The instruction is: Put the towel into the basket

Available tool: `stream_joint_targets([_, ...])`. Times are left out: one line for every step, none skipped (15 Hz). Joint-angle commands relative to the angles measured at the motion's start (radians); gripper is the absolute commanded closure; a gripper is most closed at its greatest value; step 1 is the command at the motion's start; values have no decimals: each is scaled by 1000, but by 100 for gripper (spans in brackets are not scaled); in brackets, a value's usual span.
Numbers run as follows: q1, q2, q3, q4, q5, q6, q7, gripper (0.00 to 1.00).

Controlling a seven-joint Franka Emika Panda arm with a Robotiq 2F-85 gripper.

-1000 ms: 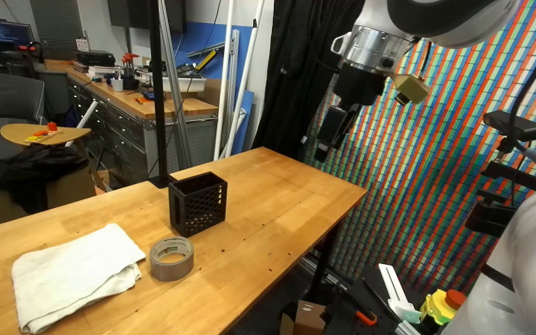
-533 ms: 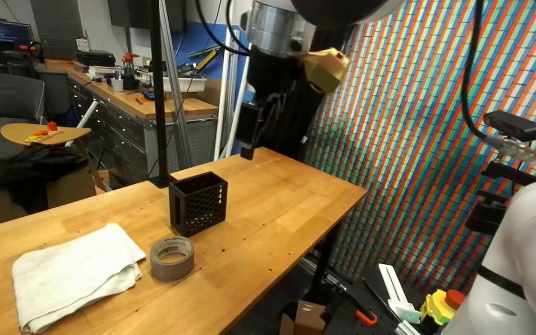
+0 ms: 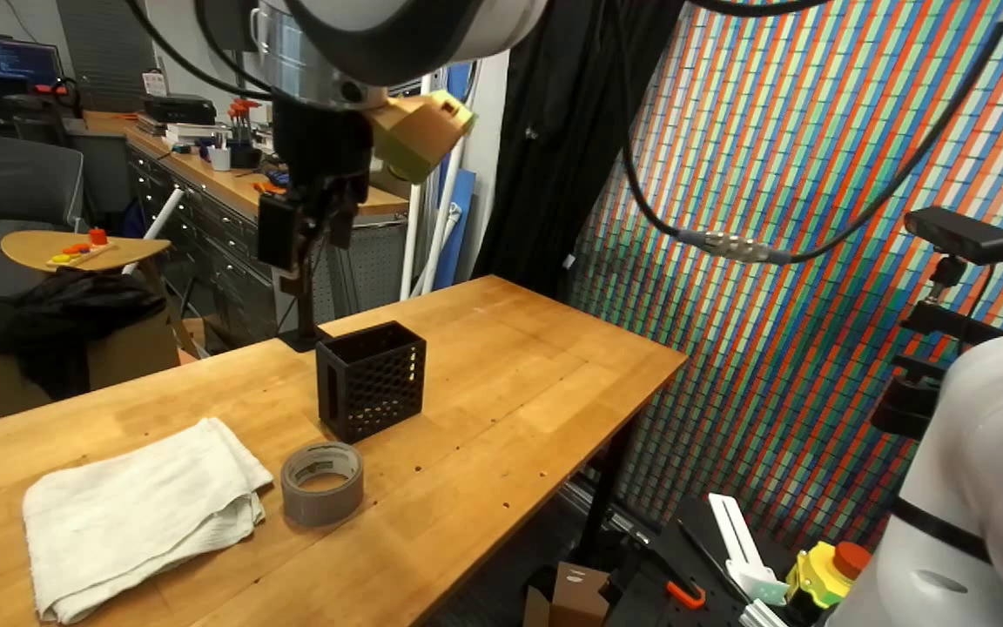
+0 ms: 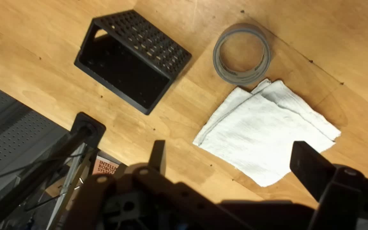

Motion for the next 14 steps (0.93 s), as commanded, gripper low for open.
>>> stream_joint_targets([20, 161, 10, 151, -25, 23, -21, 0])
stream_joint_targets([25, 197, 12, 180, -22, 21, -26, 0])
stream_joint_targets([30, 233, 14, 202, -24, 25, -29, 0])
stream_joint_targets([35, 268, 15, 226, -16, 25, -36, 0])
stream_joint_targets([40, 299, 16, 246, -17, 25, -43, 0])
stream_joint_targets([44, 333, 17, 271, -11, 16, -59, 0])
stream_joint_targets([48, 367, 19, 298, -11, 2, -75, 0])
stream_joint_targets([53, 406, 20, 332, -13, -15, -91, 0])
stream_joint_targets([58, 440, 22, 366, -14, -28, -110, 0])
stream_joint_targets([62, 471, 24, 396, -18, -39, -126, 0])
stream_joint_targets([68, 507, 27, 437, -20, -60, -150, 0])
stream_joint_targets([72, 541, 30, 474, -19, -82, -176, 0])
stream_joint_targets([74, 578, 34, 513, -15, -98, -204, 0])
stream_joint_targets([75, 608, 39, 547, -10, -113, -231, 0])
